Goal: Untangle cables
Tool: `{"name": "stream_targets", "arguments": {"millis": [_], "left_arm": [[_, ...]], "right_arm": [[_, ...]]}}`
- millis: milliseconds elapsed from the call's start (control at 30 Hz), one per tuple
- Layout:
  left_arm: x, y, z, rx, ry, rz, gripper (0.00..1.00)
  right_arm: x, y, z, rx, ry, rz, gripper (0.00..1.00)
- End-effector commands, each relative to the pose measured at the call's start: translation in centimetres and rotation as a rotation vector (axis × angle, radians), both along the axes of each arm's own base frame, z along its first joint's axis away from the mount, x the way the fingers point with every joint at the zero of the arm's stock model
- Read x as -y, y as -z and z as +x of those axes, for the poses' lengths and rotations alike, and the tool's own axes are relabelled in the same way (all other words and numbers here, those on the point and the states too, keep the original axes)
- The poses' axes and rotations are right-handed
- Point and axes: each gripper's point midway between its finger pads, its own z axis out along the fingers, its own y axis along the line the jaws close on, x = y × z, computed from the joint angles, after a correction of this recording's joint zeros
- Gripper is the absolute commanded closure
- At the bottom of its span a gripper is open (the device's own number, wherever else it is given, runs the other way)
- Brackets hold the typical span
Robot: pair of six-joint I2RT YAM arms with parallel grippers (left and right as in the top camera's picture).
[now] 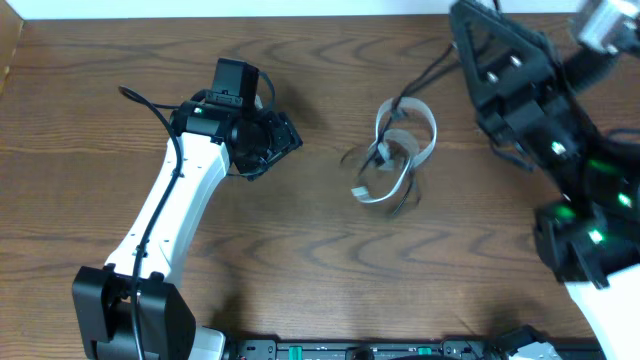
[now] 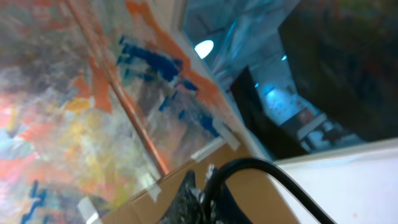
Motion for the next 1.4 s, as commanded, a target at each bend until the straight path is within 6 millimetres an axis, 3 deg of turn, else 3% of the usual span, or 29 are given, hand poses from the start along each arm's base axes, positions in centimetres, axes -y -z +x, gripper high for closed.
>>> {"name": "stream_targets", "arguments": {"millis": [0,133,200,300,533,667,800,933,1067,1200,1367], "left_arm": [[-0.3,0.4,-0.1,-0.014,-0.018,0.012,0.28],[-0.3,0.4,0.0,-0.011,-0.018,0.01,0.29],[-0.3,0.4,0.0,-0.013,-0.021,0.01,0.29],[-0.3,0.4,0.0,-0.013,-0.02,0.01,0.28],[-0.2,0.4,0.0,-0.013,-0.018,0.003,0.29],[-0.1,0.3,0.2,-0.005,-0.018,0.001,0.29],[-0.1,0.3,0.2,-0.004,-0.017,0.001,0.28],[-0.1,0.3,0.2,0.001,-0.004,0.004,0.29],[1.9,-0.3,-0.1,0.081,0.212,-0.019,0.24],[3.1,-0.7,0.4,0.15,0.294,-0.012,0.21],[4.1,-1.8,1.7,0.225,0.312,-0.059,0.13]], "right_arm": [[0.1,1.2,0.3,-0.026,0.056,-0.087,0.99],[0.6,6.0,4.0,-0.227,0.171,-0.164,0.98],[1.7,7.1,5.8,-0.339,0.229,-0.099,0.99],[2.3,4.7,5.5,-0.279,0.207,-0.006,0.99],[4.3,-3.2,0.6,0.08,0.193,0.145,0.99],[4.4,-4.4,-1.0,0.171,0.191,0.148,0.99],[3.4,-0.7,2.2,0.042,0.26,0.0,0.99],[4.8,7.3,7.9,-0.323,0.424,-0.098,0.99],[4.7,13.3,10.4,-0.529,0.464,-0.196,0.99],[2.5,14.3,10.6,-0.565,0.332,-0.2,0.99],[-0.8,10.4,7.8,-0.401,0.086,-0.181,0.99]]}}
